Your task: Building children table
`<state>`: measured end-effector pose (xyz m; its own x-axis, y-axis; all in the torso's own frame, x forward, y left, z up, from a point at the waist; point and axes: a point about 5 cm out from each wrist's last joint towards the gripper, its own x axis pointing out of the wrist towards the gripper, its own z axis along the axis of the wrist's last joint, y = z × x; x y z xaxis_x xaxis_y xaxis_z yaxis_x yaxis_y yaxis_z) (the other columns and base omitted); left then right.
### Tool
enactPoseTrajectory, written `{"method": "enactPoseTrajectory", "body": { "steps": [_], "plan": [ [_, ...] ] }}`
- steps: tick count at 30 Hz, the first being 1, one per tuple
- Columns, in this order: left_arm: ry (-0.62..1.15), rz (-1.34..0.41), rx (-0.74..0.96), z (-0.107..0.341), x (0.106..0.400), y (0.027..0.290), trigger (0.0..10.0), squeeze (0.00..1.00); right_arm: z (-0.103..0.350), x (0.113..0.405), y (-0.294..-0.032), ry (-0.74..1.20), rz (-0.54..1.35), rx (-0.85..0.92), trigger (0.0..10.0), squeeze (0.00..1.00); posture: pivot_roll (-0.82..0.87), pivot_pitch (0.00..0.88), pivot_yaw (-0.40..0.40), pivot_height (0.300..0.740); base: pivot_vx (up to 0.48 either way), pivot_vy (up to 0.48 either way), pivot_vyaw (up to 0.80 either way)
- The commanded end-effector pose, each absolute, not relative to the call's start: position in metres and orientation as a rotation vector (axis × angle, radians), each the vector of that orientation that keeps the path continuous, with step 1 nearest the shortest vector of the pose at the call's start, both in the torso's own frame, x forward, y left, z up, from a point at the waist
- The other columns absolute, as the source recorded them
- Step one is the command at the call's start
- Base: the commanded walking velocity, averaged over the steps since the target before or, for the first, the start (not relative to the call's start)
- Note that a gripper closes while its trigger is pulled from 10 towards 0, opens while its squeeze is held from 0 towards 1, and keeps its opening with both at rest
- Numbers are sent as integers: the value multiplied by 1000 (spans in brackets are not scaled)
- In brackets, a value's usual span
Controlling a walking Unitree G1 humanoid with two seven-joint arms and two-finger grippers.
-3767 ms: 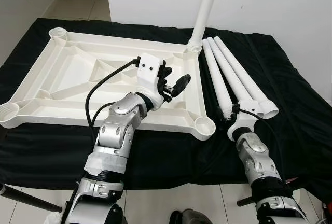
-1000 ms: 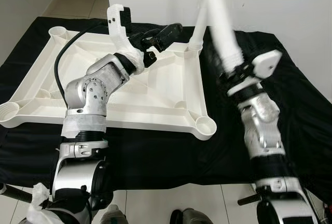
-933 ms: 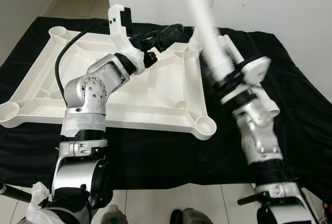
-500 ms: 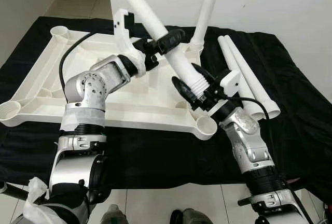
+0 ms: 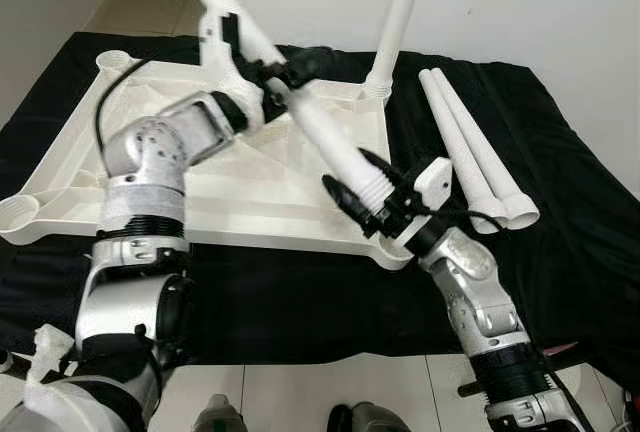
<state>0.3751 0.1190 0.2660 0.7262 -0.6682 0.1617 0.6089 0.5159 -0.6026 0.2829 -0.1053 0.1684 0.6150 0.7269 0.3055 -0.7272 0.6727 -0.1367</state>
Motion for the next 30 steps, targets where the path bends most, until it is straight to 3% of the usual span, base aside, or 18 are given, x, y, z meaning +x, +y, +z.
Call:
{"method": "enactPoseTrajectory", "body": {
  "steps": [1, 2, 3, 21, 22, 23, 30],
  "plan": [
    [90, -795, -704, 274, 376, 115, 4118, 0, 168, 282, -104, -343, 849, -12, 10000, 0, 50, 0, -31, 740, 0, 0, 0],
    [89, -793, -713, 275, 377, 116, 4118, 0, 168, 282, -104, -343, 848, -12, 10000, 0, 50, 0, -31, 740, 0, 0, 0],
    [89, -797, -731, 275, 377, 115, 0, 0, 168, 282, -104, -343, 847, -13, 10000, 0, 49, 0, -31, 740, 0, 0, 0],
    [35, -834, -764, 285, 373, 110, 0, 0, 168, 286, -102, -319, 828, 9, 10000, 0, 53, 0, -31, 740, 0, 0, 0],
    [27, -843, -755, 287, 372, 110, 4196, 0, 168, 287, -103, -315, 825, 15, 10000, 1000, 53, 0, -31, 740, 0, 0, 0],
    [21, -844, -738, 289, 372, 109, 10000, 0, 169, 288, -104, -317, 810, 23, 10000, 1000, 53, 0, -31, 740, 0, 0, 0],
    [-39, -803, -691, 298, 374, 110, 10000, 0, 173, 298, -115, -328, 669, 17, 10000, 1000, 63, 0, -38, 740, 0, 0, 0]
  ]
}}
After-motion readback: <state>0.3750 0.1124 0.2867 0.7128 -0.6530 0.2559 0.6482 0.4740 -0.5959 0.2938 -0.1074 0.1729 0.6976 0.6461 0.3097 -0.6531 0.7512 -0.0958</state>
